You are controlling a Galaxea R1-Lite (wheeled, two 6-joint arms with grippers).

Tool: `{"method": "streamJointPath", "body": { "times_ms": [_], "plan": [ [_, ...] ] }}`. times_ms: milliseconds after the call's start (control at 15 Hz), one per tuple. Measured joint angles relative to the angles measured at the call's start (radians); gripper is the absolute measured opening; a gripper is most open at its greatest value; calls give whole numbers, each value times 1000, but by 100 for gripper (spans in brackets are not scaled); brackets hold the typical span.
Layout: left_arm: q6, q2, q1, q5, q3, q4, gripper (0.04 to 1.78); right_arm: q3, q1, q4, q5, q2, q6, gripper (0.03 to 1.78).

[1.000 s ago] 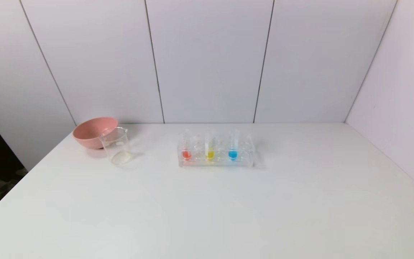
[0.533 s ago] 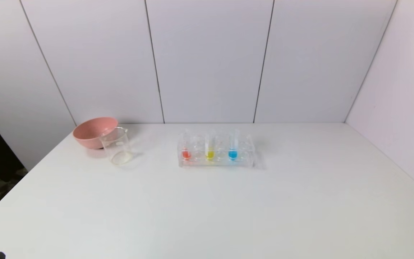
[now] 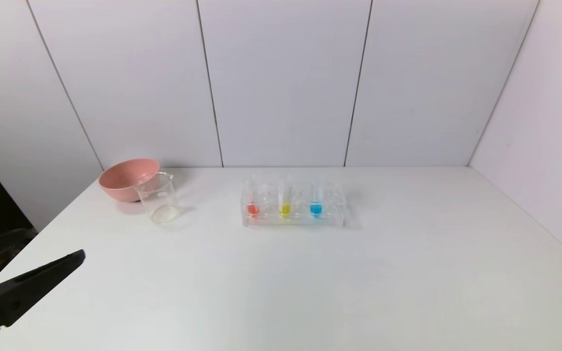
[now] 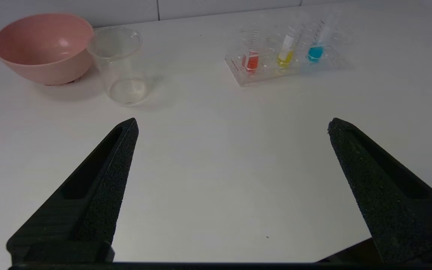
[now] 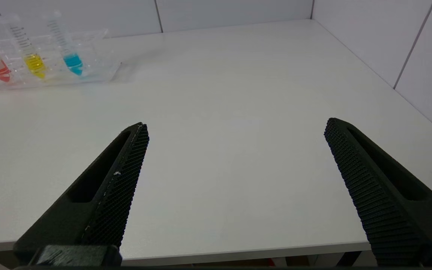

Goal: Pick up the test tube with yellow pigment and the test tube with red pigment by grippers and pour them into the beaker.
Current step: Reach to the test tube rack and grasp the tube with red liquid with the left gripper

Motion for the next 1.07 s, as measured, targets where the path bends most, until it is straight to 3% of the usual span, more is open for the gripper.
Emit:
{"method": "streamJointPath", "body": {
  "times_ms": [133, 333, 600, 867, 1067],
  "plan": [
    [14, 129, -70, 8, -16, -69, 176, 0, 0, 0, 0, 0, 0, 171],
    [17, 337, -197, 106, -23, -227, 176, 0, 0, 0, 0, 0, 0, 171],
    [-3, 678, -366, 346, -42, -542, 176, 0, 0, 0, 0, 0, 0, 171],
    [-24, 963, -484, 602, -128, -845, 176, 0, 0, 0, 0, 0, 0, 171],
    [-49, 1073, -540, 691, -204, -903, 176, 0, 0, 0, 0, 0, 0, 171]
  ]
}}
